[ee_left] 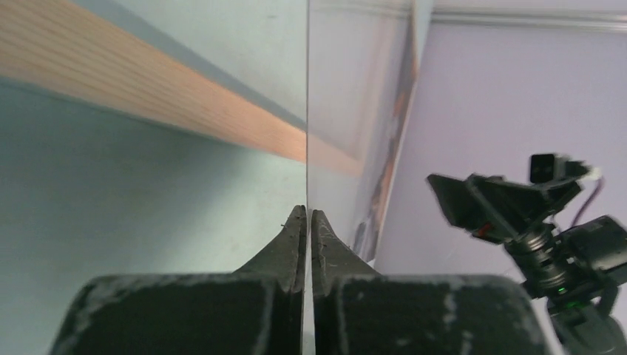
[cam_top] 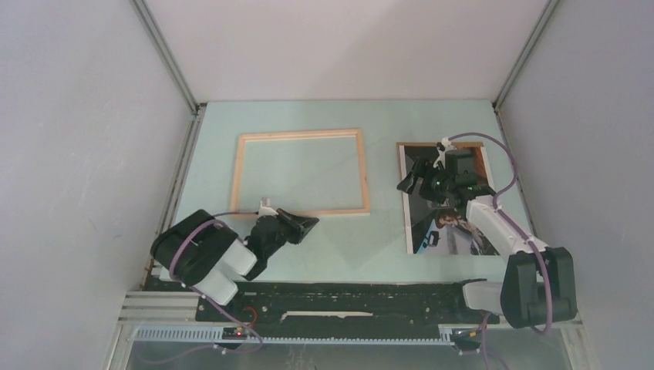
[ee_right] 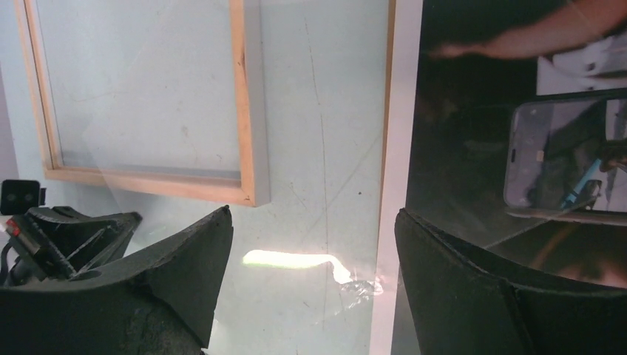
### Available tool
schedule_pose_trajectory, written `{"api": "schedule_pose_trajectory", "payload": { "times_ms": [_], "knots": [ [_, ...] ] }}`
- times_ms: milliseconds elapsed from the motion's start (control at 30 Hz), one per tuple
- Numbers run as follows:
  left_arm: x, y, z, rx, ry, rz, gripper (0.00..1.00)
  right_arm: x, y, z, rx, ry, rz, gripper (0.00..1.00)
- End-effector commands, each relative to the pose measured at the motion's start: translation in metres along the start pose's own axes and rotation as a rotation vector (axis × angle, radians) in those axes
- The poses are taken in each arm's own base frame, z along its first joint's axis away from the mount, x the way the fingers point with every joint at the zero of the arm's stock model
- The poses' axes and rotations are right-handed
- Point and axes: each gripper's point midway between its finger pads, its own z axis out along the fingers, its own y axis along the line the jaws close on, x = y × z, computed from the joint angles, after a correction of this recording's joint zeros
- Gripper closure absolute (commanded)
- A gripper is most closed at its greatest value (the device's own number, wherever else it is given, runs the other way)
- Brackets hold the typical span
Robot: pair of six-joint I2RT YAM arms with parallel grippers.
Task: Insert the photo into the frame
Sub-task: Pick up the photo frame item from the photo frame.
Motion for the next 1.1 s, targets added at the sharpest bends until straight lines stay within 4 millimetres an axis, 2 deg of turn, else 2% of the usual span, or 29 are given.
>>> {"api": "schedule_pose_trajectory", "payload": {
  "times_ms": [0,167,367,533,667,700,767,867,1067],
  "knots": [
    [0.012,0.034,-0.02,-0.103,0.209,0.086,1.0,-0.019,0.012,0.003,-0.048,-0.004,0.005,0.12],
    [-0.009,0.067,-0.037,-0.276,0.239,0.177,1.0,-0.033,0.015,0.017,-0.07,0.041,0.028,0.12],
    [-0.064,0.052,-0.055,-0.402,0.14,0.311,1.0,-0.05,0.016,0.037,-0.086,0.084,0.036,0.12],
    [-0.088,0.063,-0.068,-0.512,0.176,0.329,1.0,-0.058,0.012,0.051,-0.129,0.147,0.062,0.14],
    [-0.105,0.067,-0.07,-0.571,0.176,0.355,1.0,-0.062,0.009,0.058,-0.208,0.181,0.103,0.15],
    [-0.11,0.069,-0.072,-0.592,0.169,0.366,1.0,-0.061,0.01,0.06,-0.231,0.204,0.114,0.16],
    [-0.119,0.071,-0.075,-0.628,0.156,0.391,1.0,-0.063,-0.001,0.064,-0.24,0.241,0.155,0.17],
    [-0.128,0.068,-0.077,-0.643,0.139,0.414,1.0,-0.055,-0.01,0.074,-0.264,0.312,0.184,0.19],
    [-0.132,0.059,-0.069,-0.625,0.162,0.422,1.0,-0.037,-0.019,0.09,-0.344,0.411,0.255,0.27]
  ]
}}
